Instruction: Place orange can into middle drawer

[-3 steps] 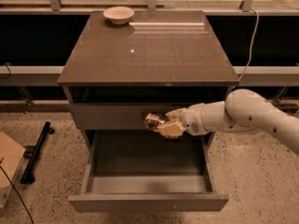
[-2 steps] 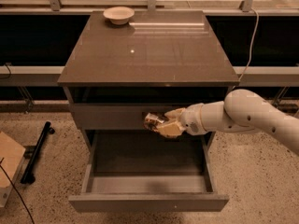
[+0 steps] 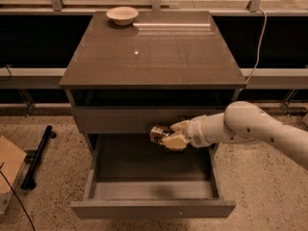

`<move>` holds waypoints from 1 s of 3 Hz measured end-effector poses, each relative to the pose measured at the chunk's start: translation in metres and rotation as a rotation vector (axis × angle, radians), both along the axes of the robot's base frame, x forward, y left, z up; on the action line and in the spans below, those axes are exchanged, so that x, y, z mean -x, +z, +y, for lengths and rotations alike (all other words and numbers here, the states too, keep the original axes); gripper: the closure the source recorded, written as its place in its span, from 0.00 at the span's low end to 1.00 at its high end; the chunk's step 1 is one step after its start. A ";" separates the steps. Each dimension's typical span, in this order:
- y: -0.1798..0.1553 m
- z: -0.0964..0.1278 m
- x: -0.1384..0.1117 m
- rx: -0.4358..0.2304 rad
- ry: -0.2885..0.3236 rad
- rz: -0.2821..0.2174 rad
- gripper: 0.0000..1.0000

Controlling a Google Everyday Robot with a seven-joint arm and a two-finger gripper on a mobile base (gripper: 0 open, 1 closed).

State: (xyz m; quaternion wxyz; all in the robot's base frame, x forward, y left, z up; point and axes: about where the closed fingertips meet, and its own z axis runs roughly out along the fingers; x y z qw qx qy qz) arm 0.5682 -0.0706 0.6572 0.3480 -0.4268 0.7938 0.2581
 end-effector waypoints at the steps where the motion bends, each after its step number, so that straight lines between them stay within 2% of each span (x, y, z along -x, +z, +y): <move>1: -0.030 -0.003 0.006 0.006 -0.010 0.036 1.00; 3: -0.089 -0.012 0.011 -0.022 -0.045 0.127 1.00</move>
Offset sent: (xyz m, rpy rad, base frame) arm -0.0110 -0.0157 -0.0898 0.0197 0.1218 -0.0449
